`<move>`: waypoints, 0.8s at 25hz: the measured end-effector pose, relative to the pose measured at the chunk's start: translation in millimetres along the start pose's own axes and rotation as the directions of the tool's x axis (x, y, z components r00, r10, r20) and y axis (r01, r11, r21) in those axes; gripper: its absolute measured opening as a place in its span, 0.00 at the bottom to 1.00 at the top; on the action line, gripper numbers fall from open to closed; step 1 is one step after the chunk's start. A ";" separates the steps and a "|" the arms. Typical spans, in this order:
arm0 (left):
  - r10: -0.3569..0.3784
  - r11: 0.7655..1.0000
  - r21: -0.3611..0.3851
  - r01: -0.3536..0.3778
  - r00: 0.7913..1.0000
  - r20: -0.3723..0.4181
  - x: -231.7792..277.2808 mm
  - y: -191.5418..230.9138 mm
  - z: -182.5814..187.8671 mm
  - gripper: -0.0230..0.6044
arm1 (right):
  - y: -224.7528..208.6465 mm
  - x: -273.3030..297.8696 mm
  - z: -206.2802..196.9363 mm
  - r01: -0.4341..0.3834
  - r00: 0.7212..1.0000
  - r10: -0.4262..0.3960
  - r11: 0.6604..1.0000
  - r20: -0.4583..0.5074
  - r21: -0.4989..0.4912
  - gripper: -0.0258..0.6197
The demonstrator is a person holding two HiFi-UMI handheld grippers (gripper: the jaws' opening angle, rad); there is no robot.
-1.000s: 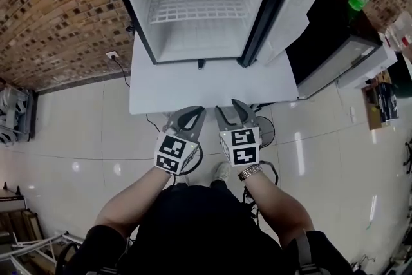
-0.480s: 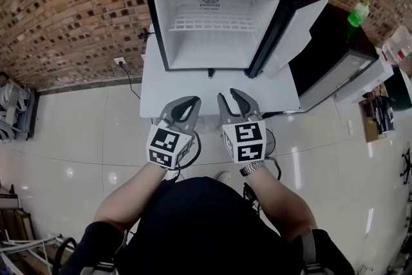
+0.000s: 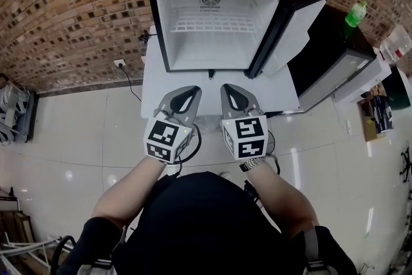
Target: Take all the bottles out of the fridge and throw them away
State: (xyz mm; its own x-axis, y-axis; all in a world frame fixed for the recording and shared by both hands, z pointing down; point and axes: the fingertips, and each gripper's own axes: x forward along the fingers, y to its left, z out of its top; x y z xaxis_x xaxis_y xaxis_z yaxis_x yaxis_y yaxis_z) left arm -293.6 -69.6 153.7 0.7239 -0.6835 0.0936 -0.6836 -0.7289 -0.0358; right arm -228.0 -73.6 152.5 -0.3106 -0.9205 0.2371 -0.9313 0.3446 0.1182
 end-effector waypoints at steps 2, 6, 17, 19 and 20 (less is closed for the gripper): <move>-0.003 1.000 0.003 0.003 1.000 0.001 1.7 -1.2 0.9 0.06 | 0.4 0.0 1.8 -0.001 1.000 0.001 1.000 0.004 -0.005 0.04; -0.010 1.000 0.008 0.010 1.000 0.004 4.7 -2.9 3.1 0.06 | 1.2 0.1 5.0 -0.005 1.000 0.005 1.000 0.013 -0.011 0.04; -0.017 1.000 0.011 0.017 1.000 0.002 10.2 -3.4 1.3 0.06 | 0.1 0.3 6.3 -0.006 1.000 0.007 1.000 0.018 -0.021 0.04; -0.020 1.000 0.011 0.020 1.000 0.001 10.7 -4.5 1.6 0.06 | 0.3 0.4 6.1 -0.006 1.000 0.007 1.000 0.018 -0.024 0.04; -0.022 1.000 0.012 0.022 1.000 0.002 10.9 -4.7 1.9 0.06 | 0.3 0.7 5.8 -0.006 1.000 0.006 1.000 0.017 -0.024 0.04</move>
State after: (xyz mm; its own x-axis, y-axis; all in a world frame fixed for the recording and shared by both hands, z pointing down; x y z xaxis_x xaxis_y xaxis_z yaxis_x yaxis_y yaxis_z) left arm -282.3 -73.7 153.0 0.7387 -0.6677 0.0922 -0.6667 -0.7439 -0.0455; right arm -229.6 -75.2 147.1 -0.3195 -0.9213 0.2216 -0.9246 0.3543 0.1399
